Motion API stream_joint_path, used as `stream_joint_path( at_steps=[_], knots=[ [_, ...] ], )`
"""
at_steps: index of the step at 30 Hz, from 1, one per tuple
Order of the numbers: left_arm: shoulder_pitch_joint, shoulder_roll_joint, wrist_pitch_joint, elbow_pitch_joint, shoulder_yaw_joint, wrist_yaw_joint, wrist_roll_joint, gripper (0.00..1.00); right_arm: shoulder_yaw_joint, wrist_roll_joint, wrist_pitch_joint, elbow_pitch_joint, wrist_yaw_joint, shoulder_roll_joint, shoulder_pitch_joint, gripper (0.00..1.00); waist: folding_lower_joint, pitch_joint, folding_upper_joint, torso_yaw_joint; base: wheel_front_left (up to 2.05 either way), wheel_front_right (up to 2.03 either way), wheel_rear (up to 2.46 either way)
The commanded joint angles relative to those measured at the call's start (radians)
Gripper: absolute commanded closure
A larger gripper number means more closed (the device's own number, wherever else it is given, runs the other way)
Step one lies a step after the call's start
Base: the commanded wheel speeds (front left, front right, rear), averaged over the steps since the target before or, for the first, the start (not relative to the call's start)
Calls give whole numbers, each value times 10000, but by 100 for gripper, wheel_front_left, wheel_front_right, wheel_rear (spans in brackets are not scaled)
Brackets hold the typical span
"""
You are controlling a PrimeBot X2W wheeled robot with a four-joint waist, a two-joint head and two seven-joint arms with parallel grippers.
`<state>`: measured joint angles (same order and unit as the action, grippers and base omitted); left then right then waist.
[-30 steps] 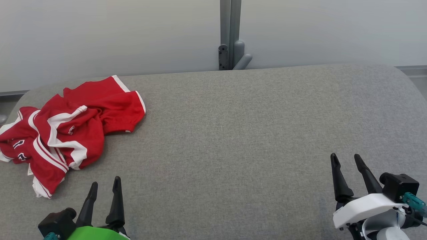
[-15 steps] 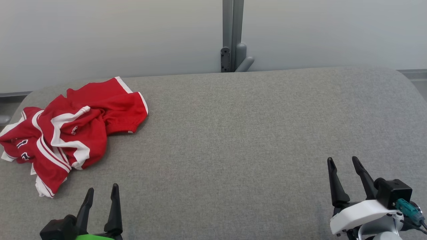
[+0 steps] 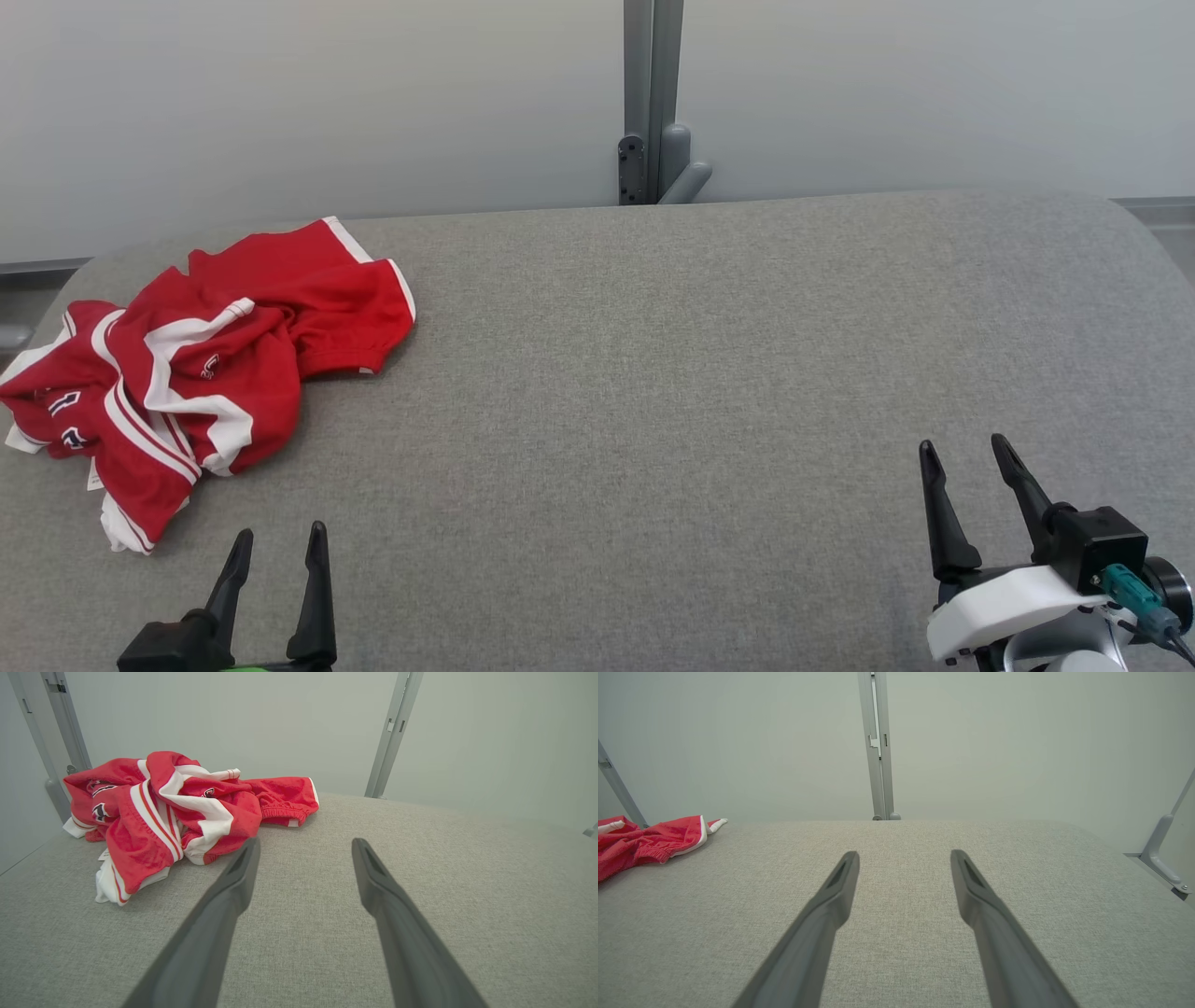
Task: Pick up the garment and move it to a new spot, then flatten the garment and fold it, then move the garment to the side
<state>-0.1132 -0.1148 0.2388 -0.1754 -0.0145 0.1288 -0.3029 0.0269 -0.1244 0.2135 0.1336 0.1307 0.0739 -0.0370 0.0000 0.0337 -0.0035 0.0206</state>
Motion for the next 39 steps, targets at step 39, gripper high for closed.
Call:
stream_joint_path(
  at_steps=[39],
  knots=[
    [-460, -246, 266, 270, 168, 31, 1028, 0, 240, 905, 541, 123, 1, -194, -437, 0, 0, 121, 35, 260, 0, 0, 0]
  ],
)
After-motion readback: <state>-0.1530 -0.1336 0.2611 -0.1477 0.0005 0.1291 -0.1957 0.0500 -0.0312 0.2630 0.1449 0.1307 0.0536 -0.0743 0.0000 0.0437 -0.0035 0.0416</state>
